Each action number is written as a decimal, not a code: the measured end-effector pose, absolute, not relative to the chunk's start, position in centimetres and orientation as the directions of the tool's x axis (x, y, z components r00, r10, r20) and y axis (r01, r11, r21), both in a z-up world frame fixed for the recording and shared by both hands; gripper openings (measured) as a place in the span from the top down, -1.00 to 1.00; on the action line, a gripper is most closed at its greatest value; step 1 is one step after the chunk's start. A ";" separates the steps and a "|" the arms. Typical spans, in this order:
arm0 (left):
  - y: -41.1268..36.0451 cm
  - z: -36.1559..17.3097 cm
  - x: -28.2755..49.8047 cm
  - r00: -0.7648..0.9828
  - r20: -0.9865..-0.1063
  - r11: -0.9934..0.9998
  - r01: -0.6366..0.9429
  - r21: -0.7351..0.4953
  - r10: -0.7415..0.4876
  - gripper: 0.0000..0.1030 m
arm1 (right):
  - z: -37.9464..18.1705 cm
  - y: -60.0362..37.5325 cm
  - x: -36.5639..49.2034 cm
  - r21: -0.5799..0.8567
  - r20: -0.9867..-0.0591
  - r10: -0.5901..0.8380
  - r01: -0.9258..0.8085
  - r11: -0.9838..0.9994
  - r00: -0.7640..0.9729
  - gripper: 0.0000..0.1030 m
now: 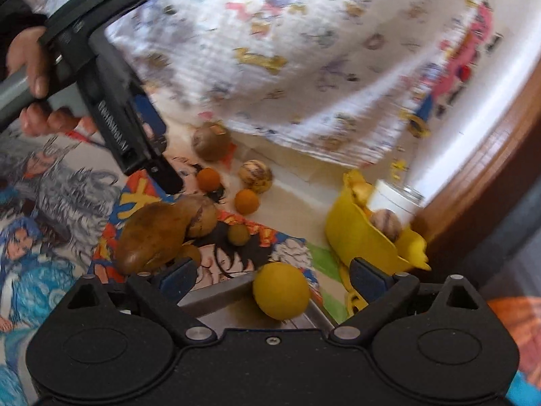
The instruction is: Organize fruits
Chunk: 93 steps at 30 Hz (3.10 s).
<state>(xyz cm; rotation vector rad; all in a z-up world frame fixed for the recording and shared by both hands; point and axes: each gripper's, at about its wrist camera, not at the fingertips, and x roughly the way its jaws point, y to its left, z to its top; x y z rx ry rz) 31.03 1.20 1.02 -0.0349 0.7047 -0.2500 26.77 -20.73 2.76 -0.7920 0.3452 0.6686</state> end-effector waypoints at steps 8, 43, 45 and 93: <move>1.5 0.0 30.7 0.701 -0.652 0.957 0.241 -0.161 -0.287 -0.99 | 1.1 -20.2 28.3 -0.597 -0.549 0.440 -0.702 0.388 0.710 -0.76; 1.0 -1.5 35.4 0.625 -0.671 0.914 0.203 -0.352 -0.398 0.03 | -2.9 -15.1 36.0 -0.516 -0.670 0.475 -0.818 0.254 0.570 0.16; 1.0 -1.5 35.4 0.626 -0.669 0.912 0.198 -0.360 -0.400 0.05 | -2.9 -15.0 36.1 -0.504 -0.668 0.483 -0.821 0.267 0.567 0.20; 2.3 -1.3 34.0 0.659 -0.654 0.913 0.134 -0.385 -0.372 0.11 | -3.2 -16.4 36.2 -0.321 -0.647 0.545 -0.839 0.440 0.534 0.42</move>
